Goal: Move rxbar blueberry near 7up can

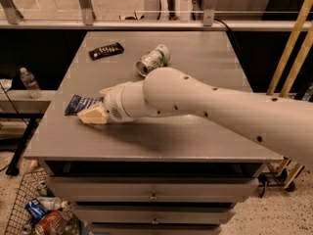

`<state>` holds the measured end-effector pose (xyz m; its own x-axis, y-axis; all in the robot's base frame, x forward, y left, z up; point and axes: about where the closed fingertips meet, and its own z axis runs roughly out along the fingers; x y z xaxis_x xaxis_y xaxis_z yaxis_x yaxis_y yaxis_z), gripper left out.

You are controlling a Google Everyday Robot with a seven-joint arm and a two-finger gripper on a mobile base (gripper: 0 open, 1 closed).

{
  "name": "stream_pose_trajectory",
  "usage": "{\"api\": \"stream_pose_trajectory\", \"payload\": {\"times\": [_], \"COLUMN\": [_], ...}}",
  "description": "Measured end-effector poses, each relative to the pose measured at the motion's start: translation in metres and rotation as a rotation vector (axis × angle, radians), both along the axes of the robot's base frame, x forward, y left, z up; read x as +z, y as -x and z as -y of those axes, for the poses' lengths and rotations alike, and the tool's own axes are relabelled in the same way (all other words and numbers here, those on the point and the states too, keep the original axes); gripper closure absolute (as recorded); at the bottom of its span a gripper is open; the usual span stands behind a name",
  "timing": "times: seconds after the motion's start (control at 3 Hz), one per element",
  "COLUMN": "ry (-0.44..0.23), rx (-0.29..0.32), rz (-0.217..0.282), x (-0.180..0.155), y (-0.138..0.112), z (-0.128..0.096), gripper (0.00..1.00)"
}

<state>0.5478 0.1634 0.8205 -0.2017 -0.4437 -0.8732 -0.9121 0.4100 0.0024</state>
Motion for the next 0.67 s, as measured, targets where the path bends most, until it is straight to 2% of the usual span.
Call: {"api": "stream_pose_trajectory", "payload": {"times": [0.33,0.67], "ry": [0.0,0.0], "rx": [0.0,0.0], "rz": [0.0,0.0], "x": [0.0008,0.0018], "y": [0.0,0.0], "z": [0.0,0.0], "gripper": [1.0,1.0]}}
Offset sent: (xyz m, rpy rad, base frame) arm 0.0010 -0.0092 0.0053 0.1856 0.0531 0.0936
